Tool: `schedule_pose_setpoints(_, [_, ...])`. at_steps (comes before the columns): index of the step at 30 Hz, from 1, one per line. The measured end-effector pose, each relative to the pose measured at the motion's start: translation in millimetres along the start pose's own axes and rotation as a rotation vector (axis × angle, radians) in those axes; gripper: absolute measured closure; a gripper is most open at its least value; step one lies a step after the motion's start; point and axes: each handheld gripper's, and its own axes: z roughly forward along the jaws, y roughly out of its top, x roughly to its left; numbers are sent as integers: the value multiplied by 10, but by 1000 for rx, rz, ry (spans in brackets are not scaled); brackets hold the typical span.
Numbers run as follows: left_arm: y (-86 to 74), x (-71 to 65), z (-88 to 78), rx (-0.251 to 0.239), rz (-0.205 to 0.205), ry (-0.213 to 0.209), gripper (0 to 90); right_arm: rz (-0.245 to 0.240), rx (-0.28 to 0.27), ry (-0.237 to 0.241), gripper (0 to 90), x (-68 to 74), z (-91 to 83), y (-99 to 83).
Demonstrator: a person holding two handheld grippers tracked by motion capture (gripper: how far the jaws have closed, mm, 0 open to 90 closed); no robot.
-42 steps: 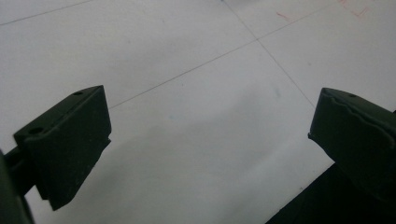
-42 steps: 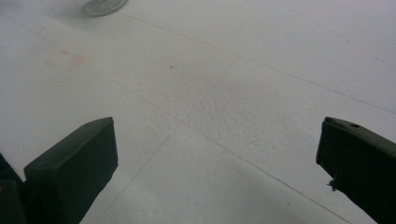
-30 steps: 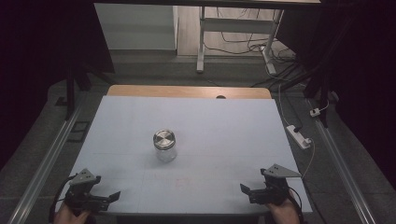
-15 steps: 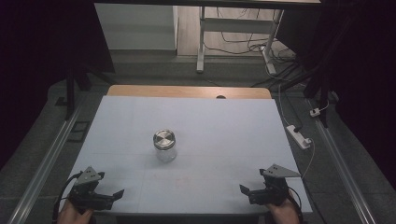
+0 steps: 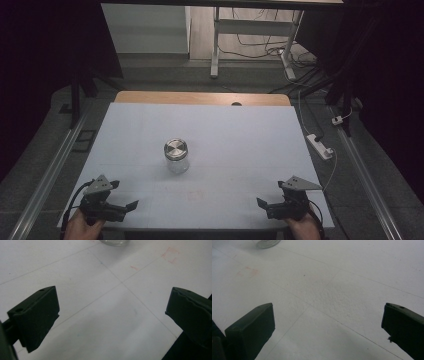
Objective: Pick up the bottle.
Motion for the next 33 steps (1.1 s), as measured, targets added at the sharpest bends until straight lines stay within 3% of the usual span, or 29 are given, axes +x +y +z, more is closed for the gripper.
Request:
schedule_pose_setpoints(12, [140,-6,142,-13,17,19,0,-5,12,-1,0,6,12,4])
schedule_pose_setpoints(15, [161,30,190,-21,-5,8,0,-5,11,2,0,5,12,5])
schedule_pose_setpoints(21, [226,50,250,-16,-10,11,0,-6,14,4,0,4,14,6])
schedule_pose_setpoints(26, [327,25,371,11,39,31,0,-7,14,4,0,5,14,6])
schedule_pose_setpoints(33, [417,30,479,12,54,32,0,-5,14,6,0,0,17,6])
